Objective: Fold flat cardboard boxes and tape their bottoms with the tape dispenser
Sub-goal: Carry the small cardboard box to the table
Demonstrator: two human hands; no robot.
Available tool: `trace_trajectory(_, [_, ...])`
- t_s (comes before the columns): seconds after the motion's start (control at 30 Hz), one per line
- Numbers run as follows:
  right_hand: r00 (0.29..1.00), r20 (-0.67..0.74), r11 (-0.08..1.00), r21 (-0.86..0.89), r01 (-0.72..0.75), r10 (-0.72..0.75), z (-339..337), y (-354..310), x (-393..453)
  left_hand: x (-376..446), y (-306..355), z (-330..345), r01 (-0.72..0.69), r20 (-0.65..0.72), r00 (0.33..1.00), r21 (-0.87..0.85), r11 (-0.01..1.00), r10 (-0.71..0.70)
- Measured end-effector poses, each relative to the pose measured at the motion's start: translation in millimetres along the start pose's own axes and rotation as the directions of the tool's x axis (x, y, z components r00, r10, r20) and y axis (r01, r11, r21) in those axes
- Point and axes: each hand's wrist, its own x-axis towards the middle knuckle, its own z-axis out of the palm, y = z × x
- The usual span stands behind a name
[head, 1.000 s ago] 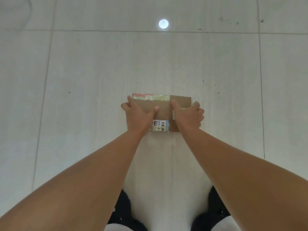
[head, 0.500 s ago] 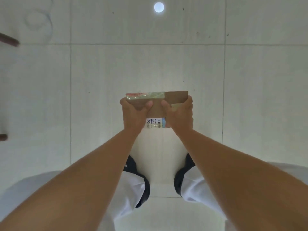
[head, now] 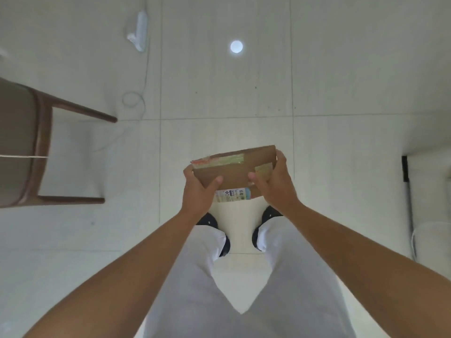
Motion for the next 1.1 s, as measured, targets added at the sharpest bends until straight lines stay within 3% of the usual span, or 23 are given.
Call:
trace_trajectory(0.17, [0.992,-0.060,0.994,0.004,0.113,-0.113,-60.0,-92.3,-90.9,-83.6,82.8,-54.9,-0.090,0.131,0.988,0.053,0.995,0.082])
trace_trajectory(0.33, [0.986,-0.078,0.986,0.063,0.152,-0.147,-78.8,-141.8,-141.5,-119.6,133.0,-104.4,-0.190,0.259,0.951,0.071,0.979,0.166])
trace_trajectory(0.6, [0.987,-0.067,0.979,0.128,0.156,-0.149,-98.1,-151.3,-163.5,-153.8,166.8,-72.8,-0.235,0.125,0.965,0.017,0.972,0.231])
trace_trajectory(0.83, [0.974,0.066,0.969,0.138,0.206,-0.217,-141.0,-146.4,-143.7,-163.2,190.1,-42.9,-0.270,0.081,0.960,0.021,0.963,0.268])
trace_trajectory(1.1, [0.970,0.033,0.955,0.182,0.232,-0.242,-182.4,-152.7,-120.4,-161.3,219.1,-19.2,-0.296,0.003,0.955,0.016,0.955,0.296])
